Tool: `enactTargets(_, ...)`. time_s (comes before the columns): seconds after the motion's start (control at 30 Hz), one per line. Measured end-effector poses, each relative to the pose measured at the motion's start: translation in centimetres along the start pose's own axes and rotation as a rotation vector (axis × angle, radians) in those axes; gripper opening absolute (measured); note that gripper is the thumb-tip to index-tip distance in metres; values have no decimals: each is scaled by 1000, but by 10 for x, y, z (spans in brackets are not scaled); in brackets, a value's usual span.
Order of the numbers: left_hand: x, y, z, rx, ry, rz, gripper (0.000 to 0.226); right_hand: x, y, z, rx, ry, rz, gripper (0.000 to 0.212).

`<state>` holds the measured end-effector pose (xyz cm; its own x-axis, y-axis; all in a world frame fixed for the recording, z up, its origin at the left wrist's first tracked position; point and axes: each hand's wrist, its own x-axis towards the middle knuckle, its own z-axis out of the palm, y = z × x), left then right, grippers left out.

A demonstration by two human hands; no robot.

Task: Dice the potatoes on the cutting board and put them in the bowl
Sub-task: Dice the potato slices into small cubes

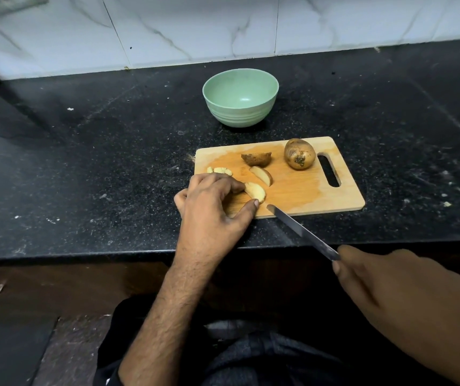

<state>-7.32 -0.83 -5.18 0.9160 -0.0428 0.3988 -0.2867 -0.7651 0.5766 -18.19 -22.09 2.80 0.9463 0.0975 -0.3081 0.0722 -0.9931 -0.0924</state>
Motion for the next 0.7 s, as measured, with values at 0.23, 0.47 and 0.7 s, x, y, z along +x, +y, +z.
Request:
enactTargets(0.23, 8, -4, -7, 25, -143, 158, 27, 6, 8, 8, 192, 186, 2, 34)
enactTargets(0.47, 48, 0, -28, 257, -487, 525, 36, 12, 10, 14, 216, 211, 10, 34)
enactTargets(0.7, 76, -2, -28, 308, -590, 695, 32, 10, 11, 15, 227, 194, 29, 36)
